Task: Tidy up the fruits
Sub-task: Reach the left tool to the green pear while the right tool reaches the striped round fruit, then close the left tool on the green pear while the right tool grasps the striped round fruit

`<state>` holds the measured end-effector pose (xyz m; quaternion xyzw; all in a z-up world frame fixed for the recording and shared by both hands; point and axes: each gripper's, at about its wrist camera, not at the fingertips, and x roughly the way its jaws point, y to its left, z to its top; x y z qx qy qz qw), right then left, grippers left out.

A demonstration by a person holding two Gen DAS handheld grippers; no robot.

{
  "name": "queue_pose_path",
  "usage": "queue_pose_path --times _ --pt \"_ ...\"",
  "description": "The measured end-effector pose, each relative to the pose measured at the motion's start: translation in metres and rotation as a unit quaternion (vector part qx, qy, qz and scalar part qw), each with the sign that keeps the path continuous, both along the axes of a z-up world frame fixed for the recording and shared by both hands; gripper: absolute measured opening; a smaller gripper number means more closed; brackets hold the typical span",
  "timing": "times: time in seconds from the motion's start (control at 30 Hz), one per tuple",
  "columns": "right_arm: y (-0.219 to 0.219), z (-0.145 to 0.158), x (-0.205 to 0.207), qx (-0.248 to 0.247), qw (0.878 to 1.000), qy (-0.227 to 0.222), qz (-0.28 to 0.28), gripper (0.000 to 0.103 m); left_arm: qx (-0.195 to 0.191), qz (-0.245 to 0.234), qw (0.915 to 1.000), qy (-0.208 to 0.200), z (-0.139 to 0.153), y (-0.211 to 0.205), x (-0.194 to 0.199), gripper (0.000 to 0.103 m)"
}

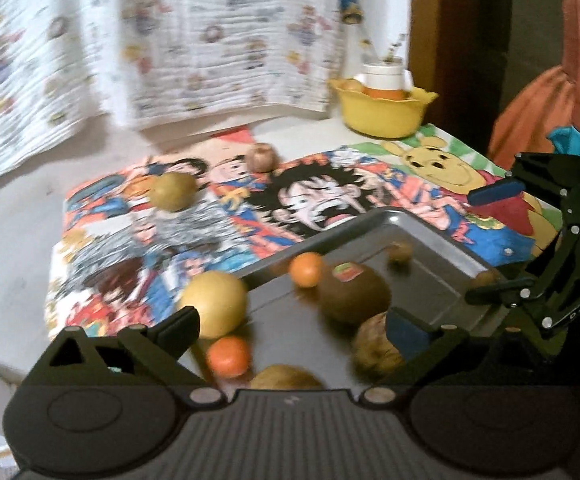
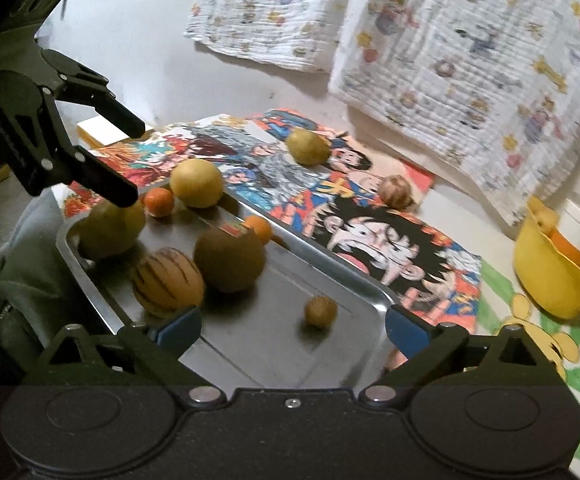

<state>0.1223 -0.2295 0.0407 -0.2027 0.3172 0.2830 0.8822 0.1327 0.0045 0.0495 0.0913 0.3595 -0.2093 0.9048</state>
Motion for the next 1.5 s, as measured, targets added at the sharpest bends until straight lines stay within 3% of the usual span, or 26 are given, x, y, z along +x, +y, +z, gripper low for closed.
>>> queue_pose_path --times 0.33,0.83,1.13,1.5 --pt "0.047 0.003 0.019 -0.006 0.998 0.003 0.063 0.102 -0.008 0.063 0.9979 0.016 -0.006 0.059 -0.002 0.102" --pt "0.093 0.003 0.081 0.016 0.994 0.004 0.106 0.102 -0.037 0.126 0.9906 0.037 -0.018 0.101 0.060 0.102" --pt "0.087 -0.003 0.138 0.046 0.997 -0.020 0.066 0.102 -0.051 0.134 0.9887 0.043 -0.028 0.095 0.122 0.102" --pt "0.062 -0.017 0.223 0.080 0.995 -0.024 -0.058 0.102 -0.057 0.127 0.9895 0.038 -0.046 0.066 0.207 0.102"
